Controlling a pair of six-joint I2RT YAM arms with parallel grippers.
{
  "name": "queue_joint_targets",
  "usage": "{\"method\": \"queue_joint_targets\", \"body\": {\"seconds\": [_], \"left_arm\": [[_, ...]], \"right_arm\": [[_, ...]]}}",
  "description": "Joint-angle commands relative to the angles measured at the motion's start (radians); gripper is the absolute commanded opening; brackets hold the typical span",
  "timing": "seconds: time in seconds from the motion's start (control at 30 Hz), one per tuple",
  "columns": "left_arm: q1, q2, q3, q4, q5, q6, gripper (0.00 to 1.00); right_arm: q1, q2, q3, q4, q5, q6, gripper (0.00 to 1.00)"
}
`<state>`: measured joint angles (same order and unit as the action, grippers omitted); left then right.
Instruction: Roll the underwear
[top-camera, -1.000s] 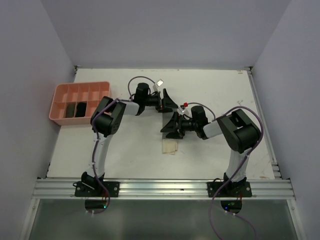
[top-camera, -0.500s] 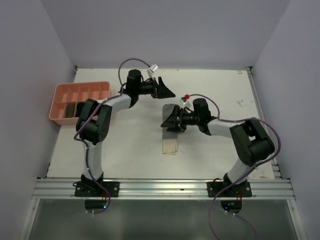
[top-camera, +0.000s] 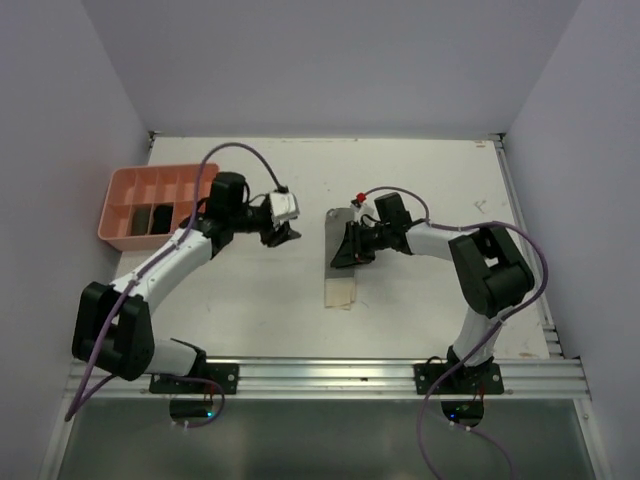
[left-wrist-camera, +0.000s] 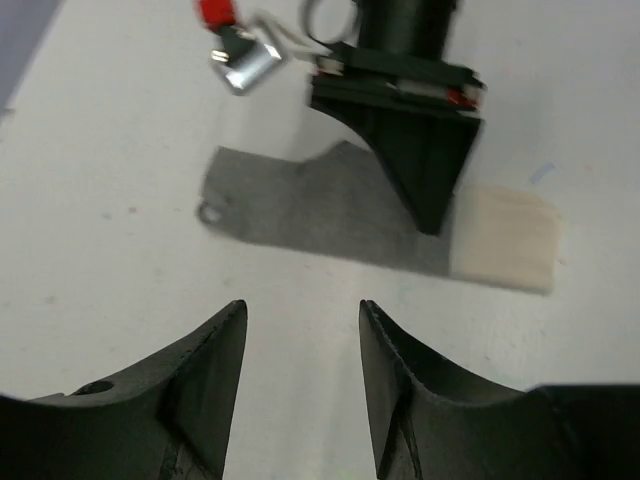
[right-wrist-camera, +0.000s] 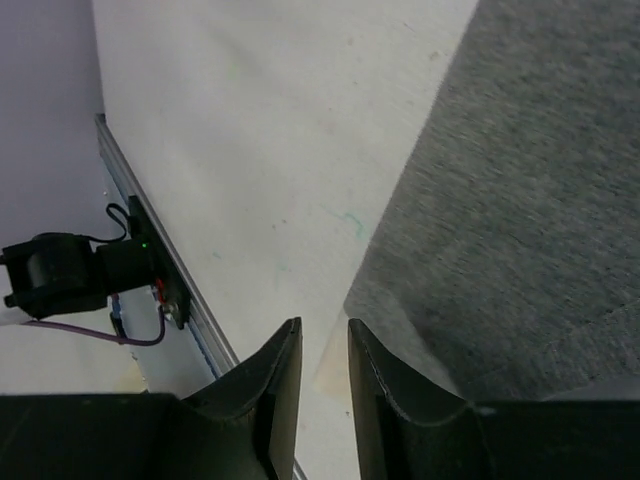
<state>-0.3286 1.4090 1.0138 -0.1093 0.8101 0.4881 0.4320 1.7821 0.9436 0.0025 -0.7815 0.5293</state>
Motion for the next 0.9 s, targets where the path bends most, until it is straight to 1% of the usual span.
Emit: {"method": "queue_joint_targets", "body": {"seconds": [0.0, 0.03, 0.07, 0.13, 0.17, 0.33, 0.4, 0.53, 0.7, 0.87], "left_arm": [[-0.101, -0.089, -0.148, -0.225, -0.002, 0.533, 0.52], [-0.133, -0.134, -0.215, -0.227, -0.009, 0.619, 0.52], [-0.186, -0.152, -0.245, -0.218, -0.005, 0.654, 0.51], [-0.233, -0.183, -0.312, -0.205, -0.025, 0.742, 0.50], [-0.280, -0.185, -0.329, -0.185, -0.035, 0.765, 0.49], [-0.392, -0.162, -0.408, -0.110, -0.084, 0.892, 0.49], [-0.415, -0.134, -0.414, -0.104, -0.097, 0.934, 0.49], [-0.461, -0.076, -0.417, -0.061, -0.117, 0.971, 0.47], [-0.490, 0.004, -0.409, 0.005, -0.147, 0.985, 0.47], [-0.506, 0.070, -0.389, 0.036, -0.164, 1.014, 0.45]], "right_arm": [[0.010, 0.037, 0.029, -0.062, -0.033, -0.089, 0.29], [0.011, 0.045, 0.030, -0.079, -0.033, -0.098, 0.28], [0.011, 0.053, 0.029, -0.081, -0.030, -0.103, 0.28], [0.020, 0.072, 0.021, -0.087, -0.016, -0.106, 0.27], [0.022, 0.083, 0.023, -0.088, -0.009, -0.110, 0.26], [0.033, 0.138, -0.002, -0.082, 0.008, -0.120, 0.25], [0.034, 0.145, -0.017, -0.078, 0.004, -0.124, 0.25], [0.037, 0.151, -0.031, -0.081, 0.010, -0.132, 0.24], [0.039, 0.154, -0.037, -0.081, 0.005, -0.130, 0.24], [0.039, 0.163, -0.035, -0.082, 0.007, -0.137, 0.24]]}}
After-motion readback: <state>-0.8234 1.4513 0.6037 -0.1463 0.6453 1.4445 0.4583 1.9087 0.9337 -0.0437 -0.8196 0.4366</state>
